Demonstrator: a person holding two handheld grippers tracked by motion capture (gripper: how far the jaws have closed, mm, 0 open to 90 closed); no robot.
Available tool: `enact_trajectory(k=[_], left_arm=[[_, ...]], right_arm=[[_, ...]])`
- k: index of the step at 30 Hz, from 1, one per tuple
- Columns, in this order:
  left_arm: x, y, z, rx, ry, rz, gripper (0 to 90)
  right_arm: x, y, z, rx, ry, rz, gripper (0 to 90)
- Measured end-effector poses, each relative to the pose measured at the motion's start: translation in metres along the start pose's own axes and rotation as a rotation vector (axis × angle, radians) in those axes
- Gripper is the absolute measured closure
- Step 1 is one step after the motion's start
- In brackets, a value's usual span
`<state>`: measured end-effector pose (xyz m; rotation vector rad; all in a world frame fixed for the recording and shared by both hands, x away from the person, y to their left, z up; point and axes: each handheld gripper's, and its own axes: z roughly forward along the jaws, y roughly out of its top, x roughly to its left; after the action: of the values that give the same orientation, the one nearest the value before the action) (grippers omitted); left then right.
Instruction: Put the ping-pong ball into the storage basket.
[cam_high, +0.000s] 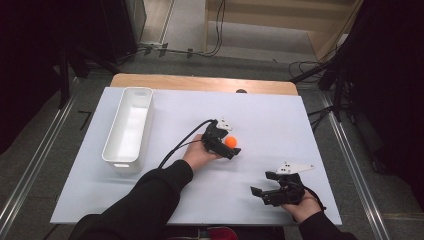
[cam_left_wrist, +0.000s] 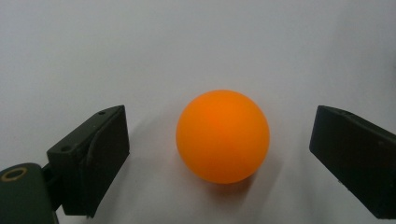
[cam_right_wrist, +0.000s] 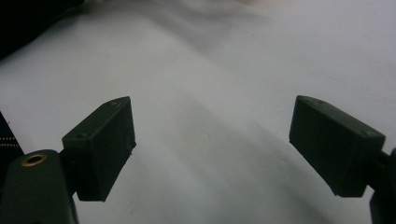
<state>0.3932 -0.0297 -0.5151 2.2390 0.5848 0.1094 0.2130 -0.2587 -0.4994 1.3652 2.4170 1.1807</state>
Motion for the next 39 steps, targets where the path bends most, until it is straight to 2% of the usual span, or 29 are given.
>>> enact_trajectory(k=[4,10,12,15,17,19,21,23,24,27,29,39], left_arm=[[0.0,-0.001,-0.001,-0.009,0.004,-0.008,5.5],[-0.002,-0.001,0.0,-0.011,0.019,0.005,7.4],[-0.003,-0.002,-0.001,-0.021,0.025,0.011,15.5],[-0.004,-0.002,-0.001,-0.017,0.048,0.013,18.3],[-0.005,-0.002,-0.001,-0.018,0.04,0.023,26.0],[-0.006,-0.002,-0.001,-0.014,0.048,0.046,27.3],[-0.008,-0.002,-0.001,-0.017,0.051,0.053,33.1],[-0.008,-0.002,-0.001,-0.016,0.047,0.062,34.7],[-0.008,-0.002,-0.001,-0.018,0.04,0.067,39.9],[-0.01,-0.002,0.0,-0.005,0.06,0.074,49.9],[-0.011,-0.002,0.0,-0.001,0.064,0.085,50.1],[-0.01,-0.002,-0.001,0.0,0.05,0.083,50.3]], right_arm=[[0.0,0.0,0.0,0.001,-0.001,-0.001,13.1],[0.0,0.0,0.0,0.0,0.0,0.0,13.1],[0.0,0.0,0.0,-0.001,-0.001,-0.001,13.1],[0.0,0.0,0.0,0.001,0.0,-0.005,13.1],[0.001,-0.001,0.0,0.008,0.001,-0.006,13.0],[0.001,-0.001,0.0,0.006,0.003,-0.006,13.1],[0.001,-0.001,0.0,0.004,0.0,-0.007,13.1],[0.0,-0.001,0.0,0.005,0.002,-0.006,13.1],[0.001,-0.001,0.0,0.004,0.001,-0.004,13.0],[0.001,-0.001,0.0,0.004,0.001,-0.004,13.1],[0.001,-0.001,0.0,0.005,0.003,-0.006,13.1],[0.001,-0.001,0.0,0.007,0.003,-0.008,13.0]])
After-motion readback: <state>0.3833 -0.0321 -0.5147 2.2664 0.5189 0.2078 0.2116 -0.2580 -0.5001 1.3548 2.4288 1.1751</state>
